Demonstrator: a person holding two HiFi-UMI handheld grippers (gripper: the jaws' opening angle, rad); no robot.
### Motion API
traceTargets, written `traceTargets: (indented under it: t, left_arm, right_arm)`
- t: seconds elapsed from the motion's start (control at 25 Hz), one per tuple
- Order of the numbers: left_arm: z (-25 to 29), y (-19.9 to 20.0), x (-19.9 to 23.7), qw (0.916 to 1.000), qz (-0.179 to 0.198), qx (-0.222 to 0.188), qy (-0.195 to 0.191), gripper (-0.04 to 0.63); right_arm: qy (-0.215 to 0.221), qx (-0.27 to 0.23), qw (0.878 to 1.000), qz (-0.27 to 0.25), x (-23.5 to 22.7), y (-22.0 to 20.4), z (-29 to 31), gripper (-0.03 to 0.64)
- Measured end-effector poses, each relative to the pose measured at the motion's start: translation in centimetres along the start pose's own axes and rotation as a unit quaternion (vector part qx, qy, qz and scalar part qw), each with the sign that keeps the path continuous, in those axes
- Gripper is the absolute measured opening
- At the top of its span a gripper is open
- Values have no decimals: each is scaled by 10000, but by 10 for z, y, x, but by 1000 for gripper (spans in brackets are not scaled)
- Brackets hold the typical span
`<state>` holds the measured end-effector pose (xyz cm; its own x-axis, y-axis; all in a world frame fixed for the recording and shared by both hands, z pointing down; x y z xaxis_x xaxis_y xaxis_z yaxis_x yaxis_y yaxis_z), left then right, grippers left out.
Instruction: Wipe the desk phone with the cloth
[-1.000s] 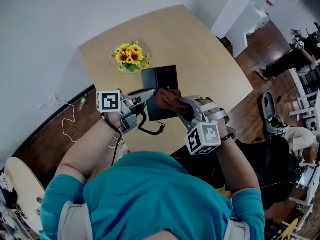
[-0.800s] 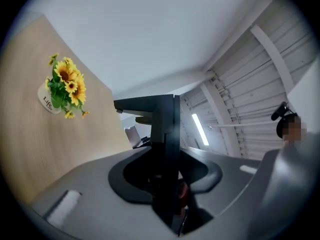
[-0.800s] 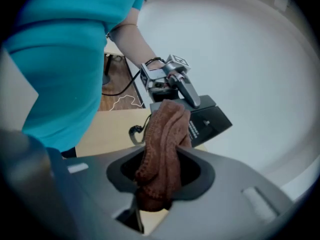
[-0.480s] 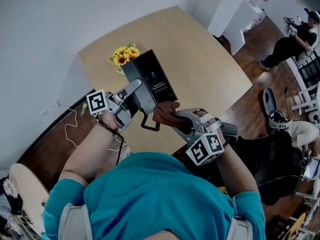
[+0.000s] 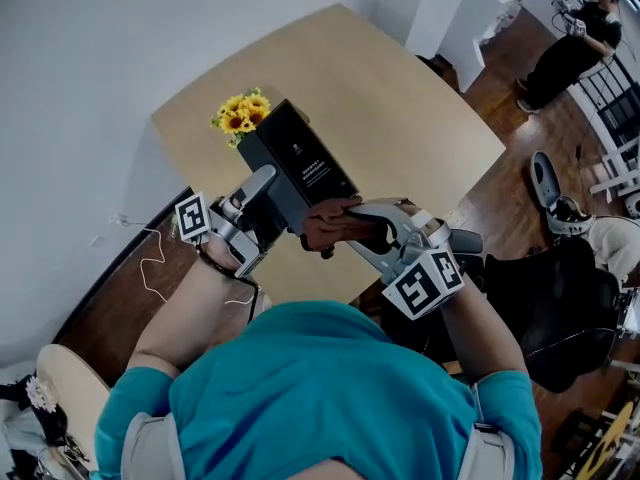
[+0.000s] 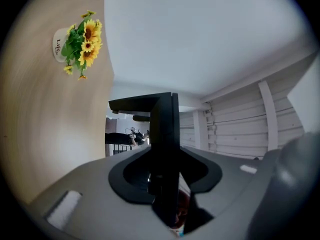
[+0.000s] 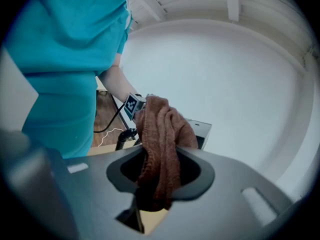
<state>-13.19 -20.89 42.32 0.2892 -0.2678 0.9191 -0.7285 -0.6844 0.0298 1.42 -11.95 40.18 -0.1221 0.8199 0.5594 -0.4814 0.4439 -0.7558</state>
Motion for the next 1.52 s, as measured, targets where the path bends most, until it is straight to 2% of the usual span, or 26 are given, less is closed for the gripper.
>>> traceTargets:
  t: [0.28, 0.4, 0.48, 0.56, 0.68, 0.72, 0.8, 0.92, 1.12, 1.28, 1.44, 1.52]
  left_arm:
    - [-8, -8, -11, 9990, -86, 64, -442, 166]
    - [-9, -10, -20, 9968, 26, 184, -771, 166]
    - [-11, -11, -26, 9943, 158, 309, -1010, 166]
    - [-14, -12, -31, 9908, 248, 437, -1256, 166]
    - [-19, -18, -39, 9844, 340, 641, -1605, 166]
    - [-21, -21, -41, 9822, 396, 734, -1681, 166]
    - [-23, -31, -43, 9780, 548, 951, -1772, 166]
    - [-25, -46, -40, 9730, 634, 1232, -1843, 166]
    - [-24, -59, -33, 9678, 660, 1605, -1826, 166]
    - [-24, -57, -32, 9689, 648, 1553, -1815, 166]
    - [-25, -54, -37, 9670, 770, 1495, -1912, 166]
    - [-27, -48, -40, 9667, 803, 1422, -1971, 166]
  right_arm:
    - [-608, -80, 9971, 440, -36, -11, -20, 121]
    - [-878, -171, 9932, 743, -52, -17, -29, 121]
    - [-933, -441, 9891, 1049, -58, -16, -33, 121]
    - [-940, -918, 9787, 1575, -64, -11, -37, 121]
    - [-884, -1541, 9505, 2548, -75, -9, -43, 120]
    - [-815, -1705, 9430, 2738, -77, -5, -44, 120]
    - [-586, -1936, 9367, 2858, -81, 9, -40, 121]
    - [-233, -2057, 9404, 2700, -87, 32, -28, 120]
    - [119, -2053, 9458, 2513, -102, 54, -4, 121]
    - [546, -1970, 9473, 2465, -89, 57, -5, 118]
    - [1462, -1602, 9551, 2017, -44, 53, -23, 118]
    - [1954, -1290, 9541, 1869, -18, 48, -31, 118]
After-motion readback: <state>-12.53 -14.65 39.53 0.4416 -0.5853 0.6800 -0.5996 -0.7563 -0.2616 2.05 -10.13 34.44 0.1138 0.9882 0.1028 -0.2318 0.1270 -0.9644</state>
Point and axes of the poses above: the fingertips, and each gripper's own axes: z forward along the fingers, x to its left, y out of its top, the point moved 3 cm from there along -z, backward along the fingers, and after that the axes turned 7 degrees about -x, right-handed, at the moved point
